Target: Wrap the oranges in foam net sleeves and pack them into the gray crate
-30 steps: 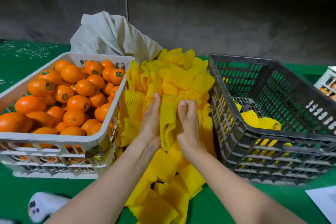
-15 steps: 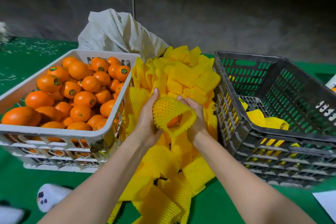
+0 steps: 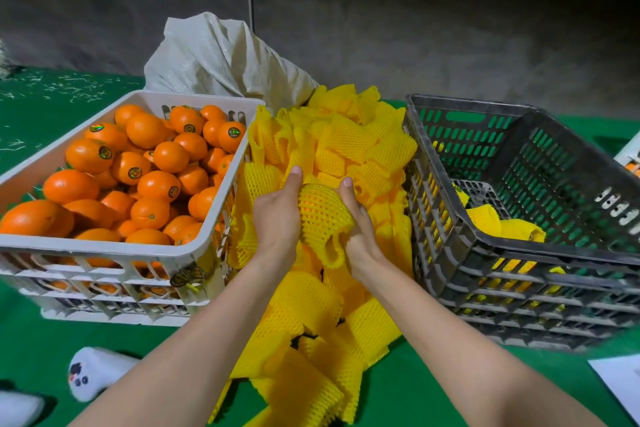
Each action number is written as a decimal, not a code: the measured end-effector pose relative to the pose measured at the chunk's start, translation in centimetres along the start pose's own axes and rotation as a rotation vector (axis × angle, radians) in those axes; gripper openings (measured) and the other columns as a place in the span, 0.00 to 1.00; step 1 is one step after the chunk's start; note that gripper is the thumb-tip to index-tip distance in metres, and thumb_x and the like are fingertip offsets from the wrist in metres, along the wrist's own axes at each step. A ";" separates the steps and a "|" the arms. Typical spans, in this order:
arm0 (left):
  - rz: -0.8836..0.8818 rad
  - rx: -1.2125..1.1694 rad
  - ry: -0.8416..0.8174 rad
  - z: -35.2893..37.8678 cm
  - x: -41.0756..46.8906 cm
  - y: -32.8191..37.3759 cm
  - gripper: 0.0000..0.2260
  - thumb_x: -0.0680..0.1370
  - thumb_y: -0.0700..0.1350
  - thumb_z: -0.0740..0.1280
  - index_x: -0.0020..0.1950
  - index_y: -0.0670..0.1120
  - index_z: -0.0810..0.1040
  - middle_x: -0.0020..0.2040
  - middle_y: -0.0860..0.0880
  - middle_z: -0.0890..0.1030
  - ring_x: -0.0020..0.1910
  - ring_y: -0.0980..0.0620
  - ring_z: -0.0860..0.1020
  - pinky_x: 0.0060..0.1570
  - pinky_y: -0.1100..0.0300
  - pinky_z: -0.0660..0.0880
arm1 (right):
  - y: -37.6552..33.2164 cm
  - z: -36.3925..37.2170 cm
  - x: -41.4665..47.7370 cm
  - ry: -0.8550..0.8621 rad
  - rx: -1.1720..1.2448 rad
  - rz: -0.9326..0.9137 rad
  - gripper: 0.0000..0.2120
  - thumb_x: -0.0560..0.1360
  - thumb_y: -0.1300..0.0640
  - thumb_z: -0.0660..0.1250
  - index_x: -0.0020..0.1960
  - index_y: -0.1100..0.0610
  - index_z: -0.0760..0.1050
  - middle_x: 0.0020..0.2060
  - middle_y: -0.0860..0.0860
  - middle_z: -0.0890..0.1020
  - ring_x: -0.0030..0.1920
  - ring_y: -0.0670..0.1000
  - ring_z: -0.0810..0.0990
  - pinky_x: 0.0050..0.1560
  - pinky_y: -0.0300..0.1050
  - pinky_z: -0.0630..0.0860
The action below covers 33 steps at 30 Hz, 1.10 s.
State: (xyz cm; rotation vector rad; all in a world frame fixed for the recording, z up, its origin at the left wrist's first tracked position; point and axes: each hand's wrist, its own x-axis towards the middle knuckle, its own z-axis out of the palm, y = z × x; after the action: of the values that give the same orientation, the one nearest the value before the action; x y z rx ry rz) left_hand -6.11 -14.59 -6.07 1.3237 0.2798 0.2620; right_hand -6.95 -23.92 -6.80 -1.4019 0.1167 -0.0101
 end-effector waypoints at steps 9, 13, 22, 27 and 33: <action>0.142 0.133 0.011 -0.7 0.1 -0.9 0.31 0.75 0.50 0.70 0.17 0.50 0.57 0.17 0.56 0.56 0.19 0.56 0.54 0.26 0.59 0.51 | 0.5 -0.7 -1.1 0.041 0.081 0.074 0.19 0.78 0.42 0.55 0.40 0.51 0.79 0.46 0.54 0.83 0.54 0.58 0.80 0.60 0.60 0.73; 0.118 0.080 -0.052 -0.9 -0.1 -1.1 0.27 0.74 0.50 0.70 0.21 0.47 0.59 0.21 0.49 0.59 0.23 0.51 0.56 0.29 0.58 0.54 | 0.0 -1.0 -1.2 -0.039 0.184 0.229 0.23 0.77 0.39 0.55 0.58 0.55 0.76 0.53 0.57 0.82 0.53 0.54 0.80 0.58 0.52 0.75; 0.007 0.031 -0.220 -0.4 -0.3 -1.5 0.21 0.73 0.54 0.66 0.26 0.46 0.63 0.22 0.49 0.65 0.21 0.53 0.61 0.25 0.61 0.58 | 0.7 -1.5 -1.2 -0.037 0.310 0.205 0.27 0.78 0.51 0.58 0.22 0.50 0.79 0.24 0.49 0.80 0.26 0.45 0.79 0.29 0.36 0.75; -0.263 0.188 -0.320 -0.8 -0.2 -0.1 0.21 0.72 0.66 0.62 0.41 0.47 0.76 0.45 0.45 0.80 0.45 0.47 0.78 0.51 0.52 0.74 | -0.4 -2.3 -1.4 0.042 0.115 0.063 0.15 0.78 0.49 0.60 0.38 0.51 0.81 0.42 0.50 0.84 0.47 0.52 0.81 0.55 0.50 0.76; -0.564 -0.014 -0.640 0.1 -1.4 1.0 0.17 0.72 0.61 0.64 0.48 0.49 0.82 0.42 0.45 0.85 0.39 0.45 0.84 0.41 0.43 0.80 | -1.3 -3.2 -1.5 0.126 -0.234 -0.283 0.17 0.74 0.51 0.55 0.46 0.66 0.70 0.40 0.65 0.70 0.39 0.58 0.68 0.40 0.51 0.64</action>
State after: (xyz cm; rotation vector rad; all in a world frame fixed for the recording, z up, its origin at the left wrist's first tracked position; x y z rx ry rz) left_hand -7.44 -14.94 -4.98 1.1948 0.0952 -0.6260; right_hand -8.64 -27.14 -5.91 -1.6418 0.0234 -0.3289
